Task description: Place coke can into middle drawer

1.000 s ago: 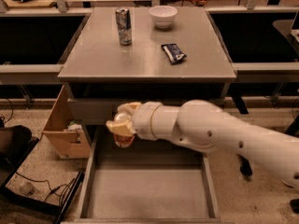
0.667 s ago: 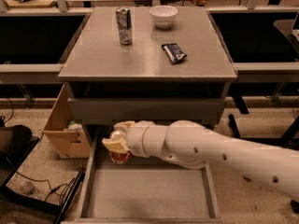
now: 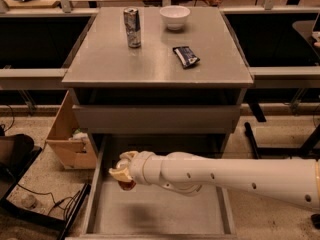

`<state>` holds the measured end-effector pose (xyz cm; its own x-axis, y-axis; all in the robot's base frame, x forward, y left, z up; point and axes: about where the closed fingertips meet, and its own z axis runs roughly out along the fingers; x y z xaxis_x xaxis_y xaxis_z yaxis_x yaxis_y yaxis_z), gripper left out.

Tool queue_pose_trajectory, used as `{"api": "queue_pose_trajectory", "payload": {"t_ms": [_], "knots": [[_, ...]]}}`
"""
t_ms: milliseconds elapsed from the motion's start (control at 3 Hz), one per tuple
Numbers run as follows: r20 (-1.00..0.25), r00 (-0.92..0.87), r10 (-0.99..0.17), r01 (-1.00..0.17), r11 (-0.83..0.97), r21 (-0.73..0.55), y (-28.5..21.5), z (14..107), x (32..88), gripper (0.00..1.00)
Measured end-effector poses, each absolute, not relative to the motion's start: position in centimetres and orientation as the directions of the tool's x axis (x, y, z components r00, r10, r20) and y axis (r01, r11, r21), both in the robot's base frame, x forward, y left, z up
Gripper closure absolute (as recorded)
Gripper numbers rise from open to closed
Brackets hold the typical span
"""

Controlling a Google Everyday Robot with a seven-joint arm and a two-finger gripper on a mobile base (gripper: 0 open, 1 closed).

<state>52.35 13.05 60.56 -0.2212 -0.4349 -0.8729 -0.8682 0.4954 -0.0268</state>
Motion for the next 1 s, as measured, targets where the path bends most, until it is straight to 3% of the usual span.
{"api": "queue_pose_trajectory", "payload": {"t_ms": [1000], "knots": [[-0.868,-0.156,-0.471,-0.878,0.469,-0.096,12.8,51.4,54.9,1.00]]}}
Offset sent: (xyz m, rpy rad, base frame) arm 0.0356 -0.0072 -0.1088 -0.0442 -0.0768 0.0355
